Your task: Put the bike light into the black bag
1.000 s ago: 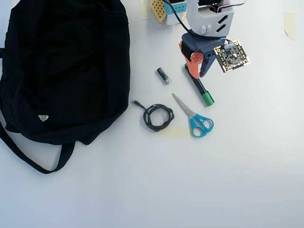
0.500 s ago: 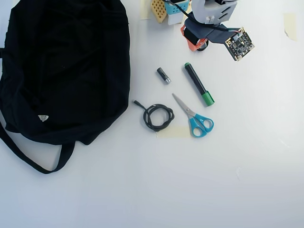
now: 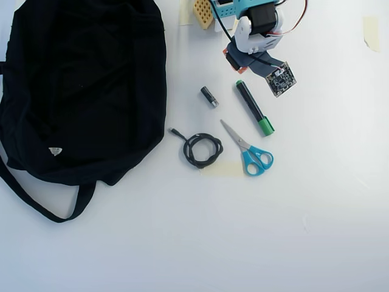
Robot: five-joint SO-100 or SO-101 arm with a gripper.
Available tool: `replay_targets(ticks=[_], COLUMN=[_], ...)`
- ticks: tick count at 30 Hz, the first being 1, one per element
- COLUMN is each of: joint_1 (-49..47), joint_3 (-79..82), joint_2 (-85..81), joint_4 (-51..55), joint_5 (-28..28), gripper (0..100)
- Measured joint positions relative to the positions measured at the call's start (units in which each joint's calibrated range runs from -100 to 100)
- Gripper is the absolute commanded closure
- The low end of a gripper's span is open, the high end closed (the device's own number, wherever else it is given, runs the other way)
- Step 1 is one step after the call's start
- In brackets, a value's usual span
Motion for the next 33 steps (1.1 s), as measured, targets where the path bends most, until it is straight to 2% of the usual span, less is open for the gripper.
replay_targets(ticks=[11,15,16,20,27,33], joint_1=[-2.6,-5.4,-6.0,-7.4,-8.6,-9.9], joint_3=[1.3,1.3,1.3,1.3,3.6,4.5], joint_2=[0.0,0.0,0.0,0.0,0.0,-0.1], joint_4=[-2.8,-2.8,-2.8,-2.8,-2.8,-2.8], joint_5=[-5.9,-8.8,-9.5,-11.8,-12.3,-12.3], gripper=[97,87,82,74,59,56])
